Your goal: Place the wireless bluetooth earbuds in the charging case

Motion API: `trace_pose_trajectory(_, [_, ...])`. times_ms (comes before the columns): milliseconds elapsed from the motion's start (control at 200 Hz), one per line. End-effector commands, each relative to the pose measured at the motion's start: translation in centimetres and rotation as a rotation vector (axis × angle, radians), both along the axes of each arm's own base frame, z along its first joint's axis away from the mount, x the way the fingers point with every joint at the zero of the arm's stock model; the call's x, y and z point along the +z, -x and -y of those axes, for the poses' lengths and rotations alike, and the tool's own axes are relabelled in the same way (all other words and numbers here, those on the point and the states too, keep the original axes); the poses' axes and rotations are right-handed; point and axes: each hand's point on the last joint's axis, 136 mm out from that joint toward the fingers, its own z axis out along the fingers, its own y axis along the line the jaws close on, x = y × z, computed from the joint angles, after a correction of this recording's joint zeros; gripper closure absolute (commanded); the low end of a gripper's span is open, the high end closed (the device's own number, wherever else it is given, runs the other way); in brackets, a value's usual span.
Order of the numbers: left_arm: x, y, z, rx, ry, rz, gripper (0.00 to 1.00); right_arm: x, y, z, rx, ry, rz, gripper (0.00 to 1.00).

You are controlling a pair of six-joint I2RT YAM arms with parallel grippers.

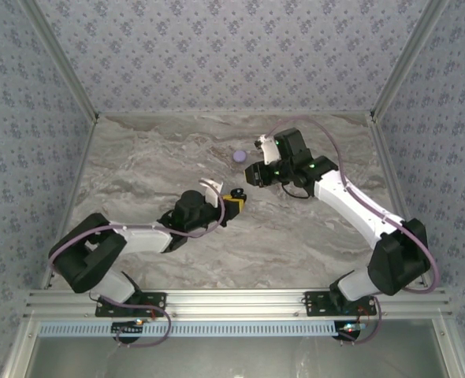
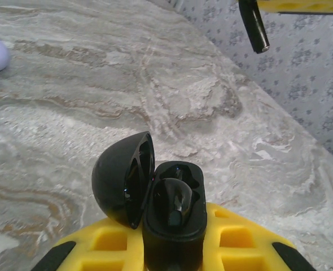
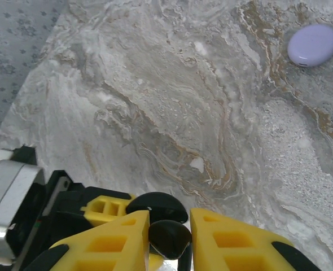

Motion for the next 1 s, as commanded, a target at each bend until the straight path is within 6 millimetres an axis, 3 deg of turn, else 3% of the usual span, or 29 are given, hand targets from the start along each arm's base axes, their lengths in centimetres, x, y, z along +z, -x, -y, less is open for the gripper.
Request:
trace_pose_trajectory(0, [4.5, -0.1, 1.7, -0.051, 0.140, 0.084, 0.93, 2.1, 0.6, -0.6, 0.025, -0.063, 0.045, 0.75])
trace_pose_trajectory(50, [4.9, 0.0, 1.9, -0.058, 0.151, 0.093, 0.93, 1.1, 1.2, -0.4, 0.029, -0.058, 0.026, 0.75])
trace_pose_trajectory(305, [7.2, 0.2, 2.7, -0.093, 0.199, 0.153, 0.93, 2.8, 2.2, -0.6, 0.064, -0.111, 0.061, 0.75])
trace_pose_trajectory(994, [9.2, 0.3, 3.4, -0.112, 0.238, 0.160, 0.93, 3.3, 2.6, -0.3, 0.067, -0.115, 0.083, 0.75])
